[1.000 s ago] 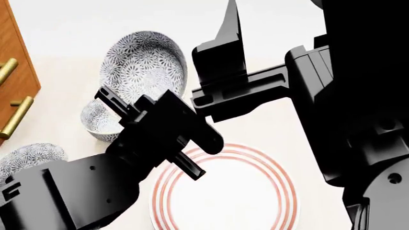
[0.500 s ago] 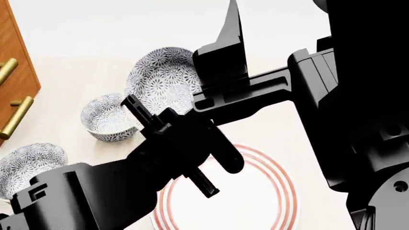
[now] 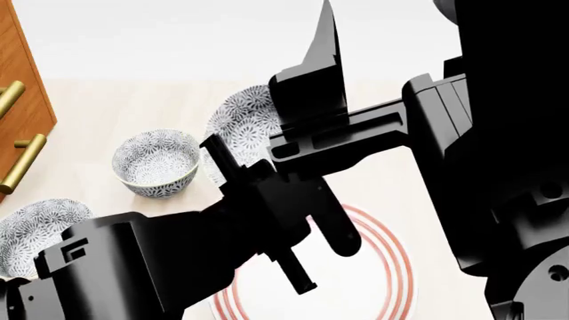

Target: Put the bowl at the front on the plate.

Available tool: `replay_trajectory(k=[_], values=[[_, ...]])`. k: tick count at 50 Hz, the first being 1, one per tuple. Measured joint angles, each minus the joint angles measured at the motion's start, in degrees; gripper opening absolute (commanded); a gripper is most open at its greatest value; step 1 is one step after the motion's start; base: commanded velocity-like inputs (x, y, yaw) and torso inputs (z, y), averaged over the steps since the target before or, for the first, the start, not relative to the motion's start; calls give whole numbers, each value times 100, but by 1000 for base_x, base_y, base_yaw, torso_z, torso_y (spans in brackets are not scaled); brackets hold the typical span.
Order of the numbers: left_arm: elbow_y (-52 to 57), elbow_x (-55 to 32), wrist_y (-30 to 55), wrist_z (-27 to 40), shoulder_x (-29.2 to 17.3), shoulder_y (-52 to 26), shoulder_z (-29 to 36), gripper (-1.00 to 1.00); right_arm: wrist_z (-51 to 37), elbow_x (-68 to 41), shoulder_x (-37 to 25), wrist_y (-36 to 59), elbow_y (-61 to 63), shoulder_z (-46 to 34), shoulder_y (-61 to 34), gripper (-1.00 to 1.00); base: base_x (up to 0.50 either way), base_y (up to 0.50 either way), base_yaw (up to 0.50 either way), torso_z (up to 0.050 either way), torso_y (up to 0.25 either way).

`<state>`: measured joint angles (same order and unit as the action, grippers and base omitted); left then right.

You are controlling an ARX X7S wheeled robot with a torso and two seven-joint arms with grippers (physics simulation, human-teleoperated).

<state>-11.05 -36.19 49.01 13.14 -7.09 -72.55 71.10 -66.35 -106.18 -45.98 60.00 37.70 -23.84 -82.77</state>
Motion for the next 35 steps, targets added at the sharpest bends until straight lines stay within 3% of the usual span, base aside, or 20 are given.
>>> replay_trajectory(k=[35], values=[[-752,-484,421,-1141,555,-542,380,-100,-92,-128,-51,-46,-49,-151,-77,100,0,0,0,0,1]])
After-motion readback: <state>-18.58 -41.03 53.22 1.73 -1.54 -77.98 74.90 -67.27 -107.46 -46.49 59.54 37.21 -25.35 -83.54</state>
